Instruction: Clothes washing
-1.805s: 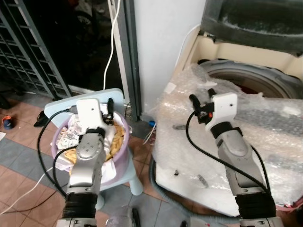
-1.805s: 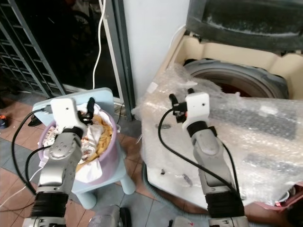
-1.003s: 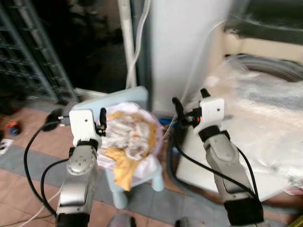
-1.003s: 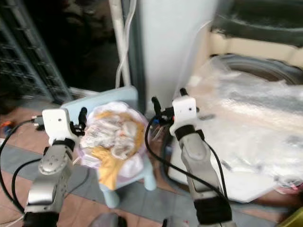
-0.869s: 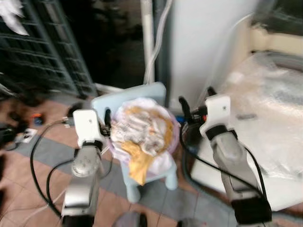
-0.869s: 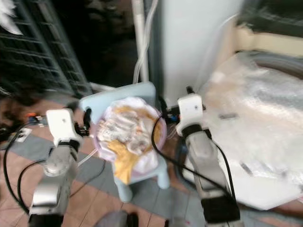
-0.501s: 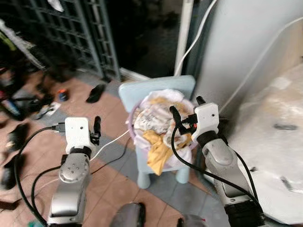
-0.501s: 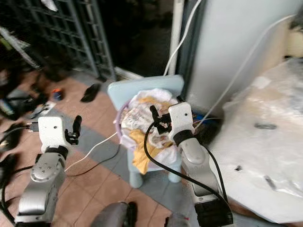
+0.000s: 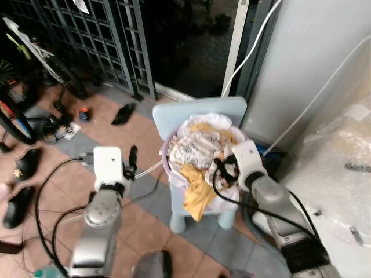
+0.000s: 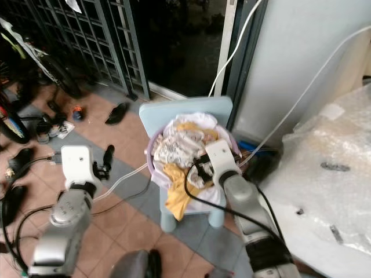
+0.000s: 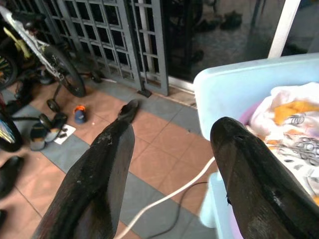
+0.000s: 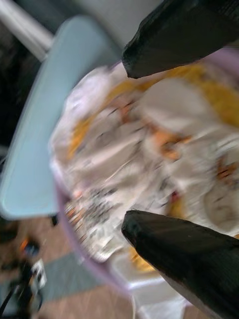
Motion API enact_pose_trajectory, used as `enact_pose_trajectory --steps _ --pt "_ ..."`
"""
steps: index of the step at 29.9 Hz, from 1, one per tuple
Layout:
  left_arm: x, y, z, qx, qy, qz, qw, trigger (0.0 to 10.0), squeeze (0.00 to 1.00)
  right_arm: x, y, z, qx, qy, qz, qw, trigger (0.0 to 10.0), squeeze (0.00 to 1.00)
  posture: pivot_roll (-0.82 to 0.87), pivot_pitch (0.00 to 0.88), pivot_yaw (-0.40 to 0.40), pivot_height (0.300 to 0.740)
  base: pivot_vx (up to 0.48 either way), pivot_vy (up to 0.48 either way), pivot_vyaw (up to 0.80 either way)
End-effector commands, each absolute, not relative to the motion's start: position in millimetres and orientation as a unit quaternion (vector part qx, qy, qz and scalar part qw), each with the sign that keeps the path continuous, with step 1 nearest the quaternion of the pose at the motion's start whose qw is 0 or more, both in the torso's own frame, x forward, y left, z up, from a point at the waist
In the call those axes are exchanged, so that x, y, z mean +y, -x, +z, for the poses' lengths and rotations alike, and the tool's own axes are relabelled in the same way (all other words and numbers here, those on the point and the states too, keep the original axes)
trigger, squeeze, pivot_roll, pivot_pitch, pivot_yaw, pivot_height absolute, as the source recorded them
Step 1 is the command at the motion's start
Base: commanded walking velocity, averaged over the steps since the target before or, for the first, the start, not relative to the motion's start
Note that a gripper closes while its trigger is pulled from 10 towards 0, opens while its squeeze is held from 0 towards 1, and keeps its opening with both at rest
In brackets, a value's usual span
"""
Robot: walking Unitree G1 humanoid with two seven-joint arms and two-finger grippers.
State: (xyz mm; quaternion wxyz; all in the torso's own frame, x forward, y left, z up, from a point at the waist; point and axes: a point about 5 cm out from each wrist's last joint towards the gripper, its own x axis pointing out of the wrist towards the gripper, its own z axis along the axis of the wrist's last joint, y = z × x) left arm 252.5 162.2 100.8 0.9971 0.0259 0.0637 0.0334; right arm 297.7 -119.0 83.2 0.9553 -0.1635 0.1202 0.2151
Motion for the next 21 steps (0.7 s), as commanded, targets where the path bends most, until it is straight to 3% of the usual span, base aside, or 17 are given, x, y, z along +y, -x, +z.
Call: enact_pose_trajectory --steps 1,9,13,21 --pt "156.6 -252.8 103.1 0.061 -0.019 0.024 0.998 10.0 0.0 -130.5 -294.1 70.8 0.155 0.174 0.211 0.949 10.0 0.0 0.02 0.149 0.05 0.74 0.375 0.0 0.0" --pt "156.1 -247.2 98.5 0.076 -0.013 0.037 0.996 10.0 0.0 -132.1 -292.0 57.8 0.198 0.191 0.249 0.928 10.0 0.0 0.03 0.161 0.033 0.74 0.091 0.0 0.0" --pt "154.4 -242.1 98.2 0.081 -0.013 0.043 0.996 10.0 0.0 -123.9 -289.3 51.4 0.223 0.197 0.319 0.9 10.0 0.0 0.06 0.169 0.019 0.74 0.0 0.0 0.0" --pt "168.8 -214.5 90.9 0.121 -0.037 0.062 0.99 10.0 0.0 -111.2 -312.3 52.0 0.214 0.207 0.304 0.905 10.0 0.0 0.13 0.222 -0.001 0.74 0.0 0.0 0.0"
